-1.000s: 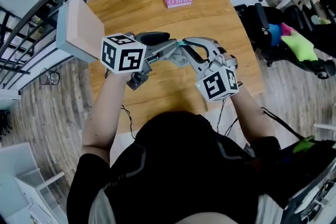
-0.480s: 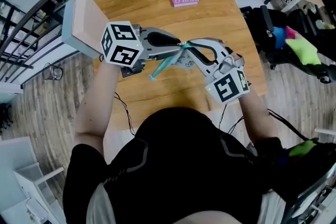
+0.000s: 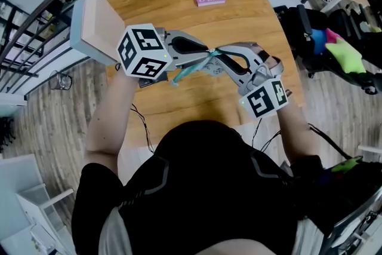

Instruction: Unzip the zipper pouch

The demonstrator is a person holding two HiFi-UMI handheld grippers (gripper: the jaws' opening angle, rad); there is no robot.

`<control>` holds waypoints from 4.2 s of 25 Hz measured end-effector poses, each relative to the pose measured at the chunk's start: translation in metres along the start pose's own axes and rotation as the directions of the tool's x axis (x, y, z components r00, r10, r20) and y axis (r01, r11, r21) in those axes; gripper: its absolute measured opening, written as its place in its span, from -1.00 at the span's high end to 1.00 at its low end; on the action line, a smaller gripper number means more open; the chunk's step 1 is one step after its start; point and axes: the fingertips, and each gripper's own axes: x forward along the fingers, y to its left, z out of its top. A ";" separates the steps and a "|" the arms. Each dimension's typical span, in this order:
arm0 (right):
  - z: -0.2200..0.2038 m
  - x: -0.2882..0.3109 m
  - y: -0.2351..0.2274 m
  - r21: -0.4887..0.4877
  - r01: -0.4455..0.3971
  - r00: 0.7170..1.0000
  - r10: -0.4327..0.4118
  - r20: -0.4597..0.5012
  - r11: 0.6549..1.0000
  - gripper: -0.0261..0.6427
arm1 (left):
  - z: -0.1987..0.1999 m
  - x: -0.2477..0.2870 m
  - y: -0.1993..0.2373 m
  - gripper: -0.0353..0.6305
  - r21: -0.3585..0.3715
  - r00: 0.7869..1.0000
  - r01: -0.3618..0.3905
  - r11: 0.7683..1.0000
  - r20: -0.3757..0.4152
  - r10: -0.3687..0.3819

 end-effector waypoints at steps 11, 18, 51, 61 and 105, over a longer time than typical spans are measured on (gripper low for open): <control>-0.010 0.008 0.016 -0.097 -0.040 0.999 0.040 -0.009 0.994 0.78 | -0.019 0.003 0.001 0.74 -0.045 0.998 -0.067 0.997 -0.013 0.067; -0.046 -0.014 -0.013 -0.012 0.014 0.997 -0.014 -0.074 1.000 0.79 | -0.051 -0.025 0.005 0.81 -0.086 0.994 -0.101 0.991 -0.036 0.098; -0.068 -0.001 -0.024 0.084 0.052 0.993 -0.043 -0.108 0.995 0.79 | -0.071 -0.043 0.007 0.81 -0.109 0.979 -0.204 0.973 -0.032 0.202; -0.084 0.011 -0.015 0.177 0.011 0.994 0.008 -0.108 0.984 0.79 | -0.087 -0.048 0.012 0.81 -0.159 0.969 -0.245 0.956 -0.041 0.242; -0.208 0.116 0.161 0.443 -0.206 0.911 0.336 -0.238 0.873 0.77 | -0.286 0.018 0.094 0.80 -0.351 0.759 -0.651 0.674 -0.320 0.567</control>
